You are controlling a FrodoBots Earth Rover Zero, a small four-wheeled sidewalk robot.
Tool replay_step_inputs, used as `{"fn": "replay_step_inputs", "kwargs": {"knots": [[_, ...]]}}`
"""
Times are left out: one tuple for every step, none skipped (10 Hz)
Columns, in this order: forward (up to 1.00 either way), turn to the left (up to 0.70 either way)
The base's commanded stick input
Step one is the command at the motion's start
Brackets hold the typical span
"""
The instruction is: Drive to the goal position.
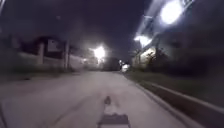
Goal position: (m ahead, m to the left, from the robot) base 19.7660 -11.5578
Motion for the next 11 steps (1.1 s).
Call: {"fn": "replay_step_inputs", "kwargs": {"knots": [[0.70, 0.00], [0.70, 0.00], [0.70, 0.00], [0.70, 0.00], [0.70, 0.00], [0.70, 0.00], [0.70, 0.00], [0.70, 0.00], [0.70, 0.00], [0.70, -0.10], [0.70, -0.23]]}}
